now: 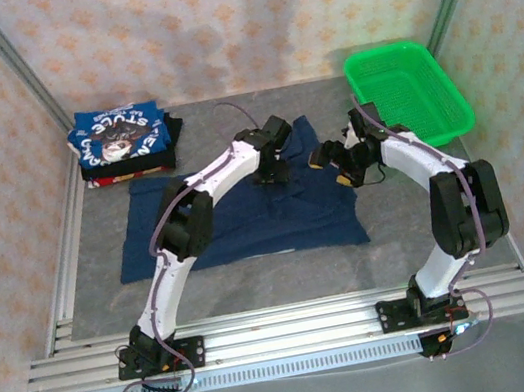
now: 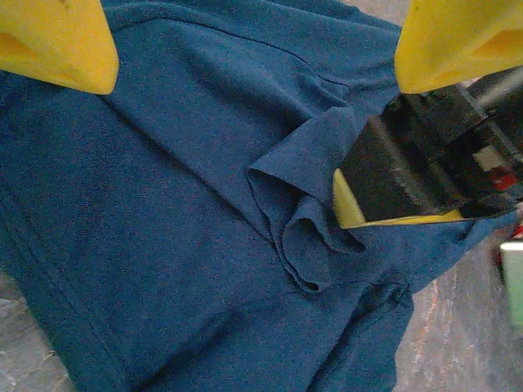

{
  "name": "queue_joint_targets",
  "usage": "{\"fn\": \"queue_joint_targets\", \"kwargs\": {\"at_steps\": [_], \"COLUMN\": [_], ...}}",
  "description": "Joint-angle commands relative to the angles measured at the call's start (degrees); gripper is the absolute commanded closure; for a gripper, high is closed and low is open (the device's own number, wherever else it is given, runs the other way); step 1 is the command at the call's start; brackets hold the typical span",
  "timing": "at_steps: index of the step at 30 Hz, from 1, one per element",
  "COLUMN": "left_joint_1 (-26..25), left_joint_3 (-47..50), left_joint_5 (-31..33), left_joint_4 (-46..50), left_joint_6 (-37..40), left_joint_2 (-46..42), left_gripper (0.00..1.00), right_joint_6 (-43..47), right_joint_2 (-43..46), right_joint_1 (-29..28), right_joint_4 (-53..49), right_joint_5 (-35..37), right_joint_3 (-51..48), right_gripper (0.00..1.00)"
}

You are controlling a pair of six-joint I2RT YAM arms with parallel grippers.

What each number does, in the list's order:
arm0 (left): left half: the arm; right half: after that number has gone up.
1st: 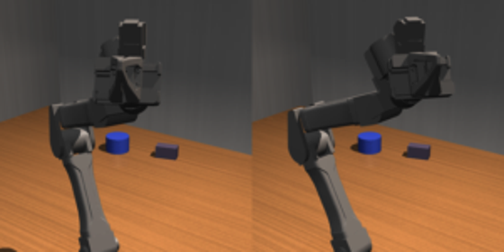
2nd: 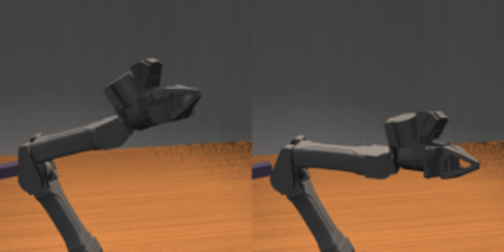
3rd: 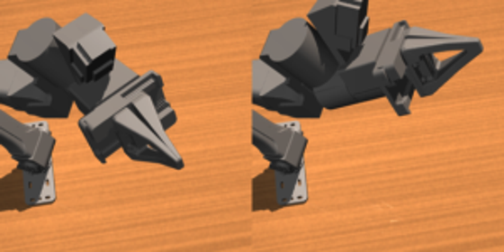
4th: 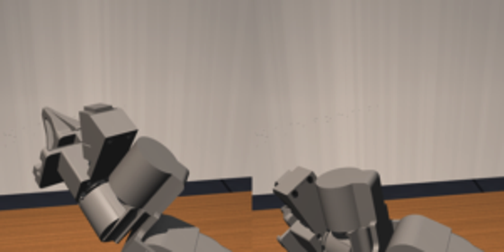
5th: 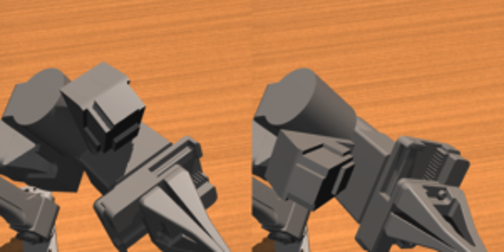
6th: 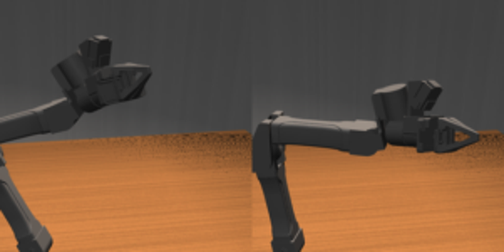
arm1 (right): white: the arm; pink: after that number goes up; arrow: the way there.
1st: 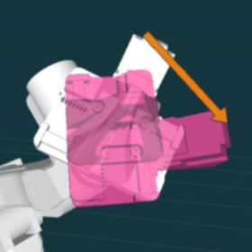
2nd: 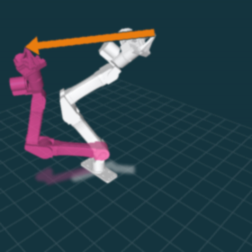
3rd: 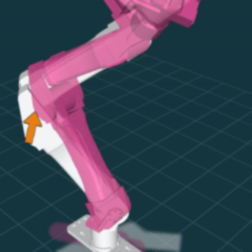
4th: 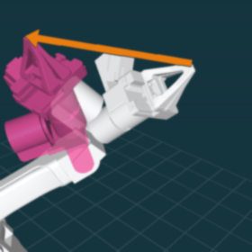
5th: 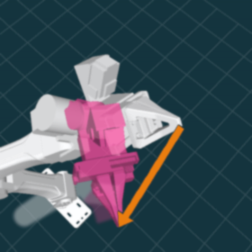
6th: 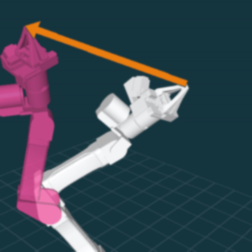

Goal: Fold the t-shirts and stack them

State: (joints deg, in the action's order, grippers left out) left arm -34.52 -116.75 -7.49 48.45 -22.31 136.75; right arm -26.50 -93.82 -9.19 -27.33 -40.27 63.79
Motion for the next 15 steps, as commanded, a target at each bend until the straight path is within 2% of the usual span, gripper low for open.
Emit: {"fn": "queue_joint_targets", "kwargs": {"at_steps": [1, 7, 15], "left_joint_1": [-0.71, -0.47, 0.59], "left_joint_3": [-1.93, -0.18, 1.41], "left_joint_5": [-0.82, 2.56, 3.83], "left_joint_4": [1.63, 2.04, 0.87], "left_joint_6": [1.53, 1.17, 1.15], "left_joint_2": [1.11, -0.11, -4.21], "left_gripper": [0.62, 0.98, 1.0], "right_joint_6": [-2.3, -3.25, -2.31], "right_joint_2": [-0.5, -3.81, -9.96], "right_joint_1": [0.2, -0.93, -4.91], "right_joint_4": [2.9, 3.13, 0.19], "right_joint_5": [-1.59, -2.25, -0.38], "right_joint_3": [-0.56, 2.42, 9.03], "right_gripper": [0.13, 0.16, 0.19]}}
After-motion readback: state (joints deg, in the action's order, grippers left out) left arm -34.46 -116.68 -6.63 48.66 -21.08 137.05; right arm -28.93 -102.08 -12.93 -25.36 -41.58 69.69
